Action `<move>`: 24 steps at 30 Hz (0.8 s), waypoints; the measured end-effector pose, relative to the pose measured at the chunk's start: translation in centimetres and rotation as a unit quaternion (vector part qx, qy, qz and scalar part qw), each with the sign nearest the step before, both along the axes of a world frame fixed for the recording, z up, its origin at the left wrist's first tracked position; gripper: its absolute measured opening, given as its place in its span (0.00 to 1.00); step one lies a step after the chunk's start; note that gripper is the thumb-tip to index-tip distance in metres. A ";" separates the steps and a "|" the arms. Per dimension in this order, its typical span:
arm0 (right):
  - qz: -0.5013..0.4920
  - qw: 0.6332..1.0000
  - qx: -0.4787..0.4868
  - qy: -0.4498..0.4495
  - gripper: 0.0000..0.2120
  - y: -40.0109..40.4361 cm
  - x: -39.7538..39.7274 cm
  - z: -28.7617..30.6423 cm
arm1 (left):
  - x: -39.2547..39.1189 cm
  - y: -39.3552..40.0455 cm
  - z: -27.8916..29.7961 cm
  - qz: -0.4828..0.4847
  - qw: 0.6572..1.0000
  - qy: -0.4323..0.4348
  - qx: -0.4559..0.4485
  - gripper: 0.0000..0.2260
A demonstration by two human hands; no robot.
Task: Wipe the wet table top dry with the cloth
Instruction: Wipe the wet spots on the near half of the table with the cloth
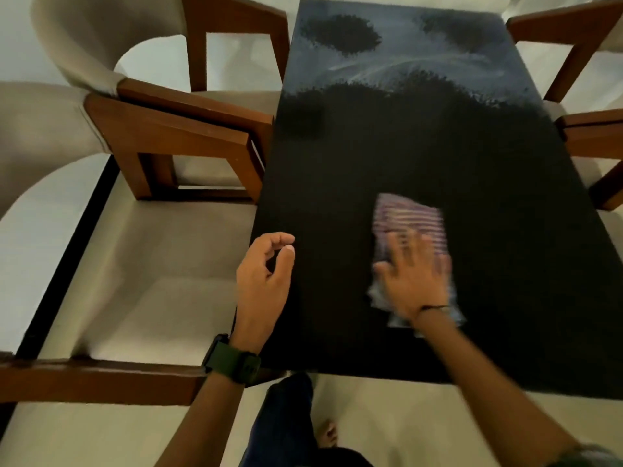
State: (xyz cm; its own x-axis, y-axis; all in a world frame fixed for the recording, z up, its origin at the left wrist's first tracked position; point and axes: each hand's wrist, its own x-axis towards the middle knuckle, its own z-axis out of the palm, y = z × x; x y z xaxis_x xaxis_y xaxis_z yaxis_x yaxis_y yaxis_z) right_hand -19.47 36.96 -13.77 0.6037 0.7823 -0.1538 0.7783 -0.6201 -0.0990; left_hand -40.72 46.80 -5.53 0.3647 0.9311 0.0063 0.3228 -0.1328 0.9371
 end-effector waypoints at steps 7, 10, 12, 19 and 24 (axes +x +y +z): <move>-0.138 0.987 -0.074 0.022 0.30 -4.7 5.6 1.8 | -2.1 0.0 -0.3 0.034 0.999 -0.013 -0.024 0.07; 0.007 0.999 -0.044 -0.017 0.32 -1.6 -2.5 0.6 | -3.1 0.2 -0.1 0.061 0.997 -0.029 -0.022 0.07; 0.103 0.994 -0.027 -0.003 0.34 0.8 -8.9 -0.5 | -3.9 0.5 0.1 0.072 0.996 -0.042 -0.013 0.06; 0.263 0.965 -0.004 0.021 0.33 3.6 -20.5 -1.8 | -5.7 0.3 1.1 0.067 0.993 -0.097 0.024 0.10; 0.215 0.976 0.005 0.025 0.29 0.6 -13.2 -1.6 | -4.9 -0.2 0.6 0.050 0.995 -0.081 0.014 0.12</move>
